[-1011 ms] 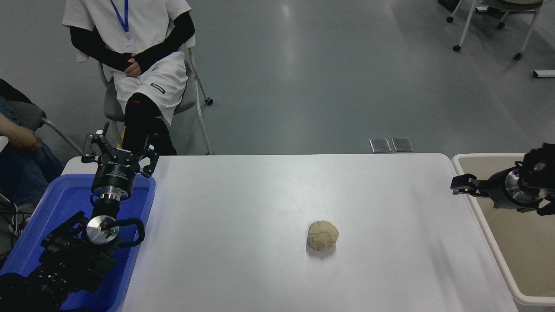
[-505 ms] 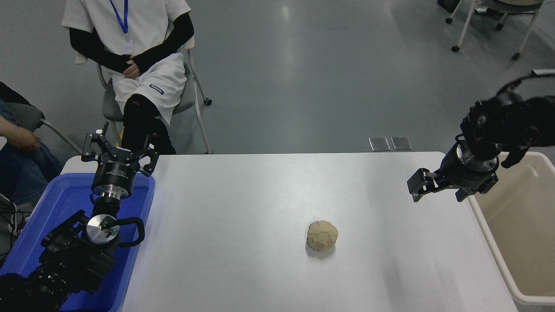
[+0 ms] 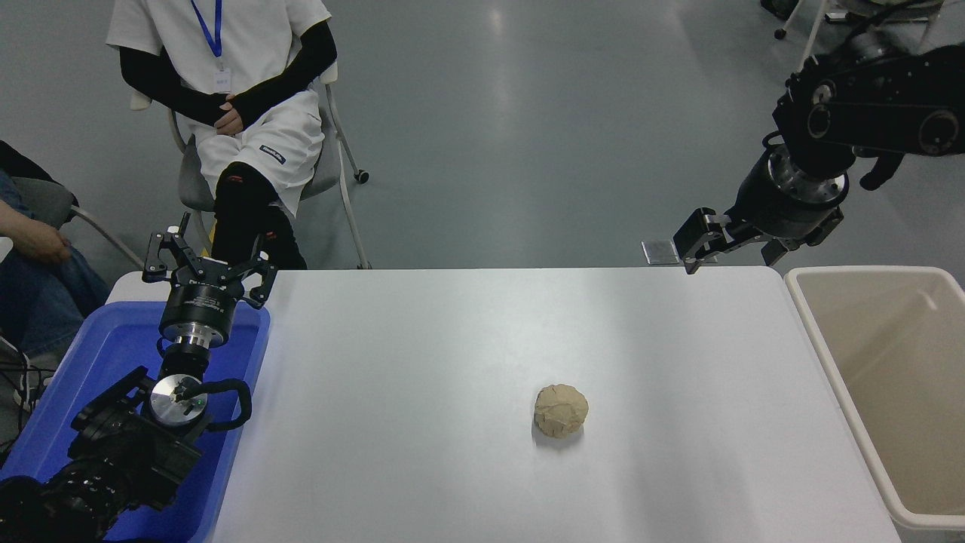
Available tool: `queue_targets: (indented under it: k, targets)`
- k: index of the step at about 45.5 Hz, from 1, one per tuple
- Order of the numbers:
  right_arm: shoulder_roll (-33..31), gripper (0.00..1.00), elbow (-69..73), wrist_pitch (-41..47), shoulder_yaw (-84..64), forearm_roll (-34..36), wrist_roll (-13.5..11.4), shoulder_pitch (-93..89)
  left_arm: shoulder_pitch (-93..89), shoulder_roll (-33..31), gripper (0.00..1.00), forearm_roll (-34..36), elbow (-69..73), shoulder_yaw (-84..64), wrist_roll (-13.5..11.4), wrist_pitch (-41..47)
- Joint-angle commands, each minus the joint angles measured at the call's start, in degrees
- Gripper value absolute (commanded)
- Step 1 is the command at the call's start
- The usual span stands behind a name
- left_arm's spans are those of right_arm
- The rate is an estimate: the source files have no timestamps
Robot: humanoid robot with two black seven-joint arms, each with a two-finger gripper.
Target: Pick up foil plate and place in dustbin
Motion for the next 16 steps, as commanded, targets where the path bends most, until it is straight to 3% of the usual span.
queue_targets:
  k: [1,16]
  targets:
    - [1.6,1.0,-0.4,0.3,-3.9,1.7,0.1,1.4,0.0,0.0,0.99,0.0,0.0,0.0,0.0,-0.1]
    - [2.2,1.0,-0.4,0.3,-5.1,2.9,0.2,1.9,0.0,0.0,0.99,0.0,0.0,0.0,0.0,-0.1]
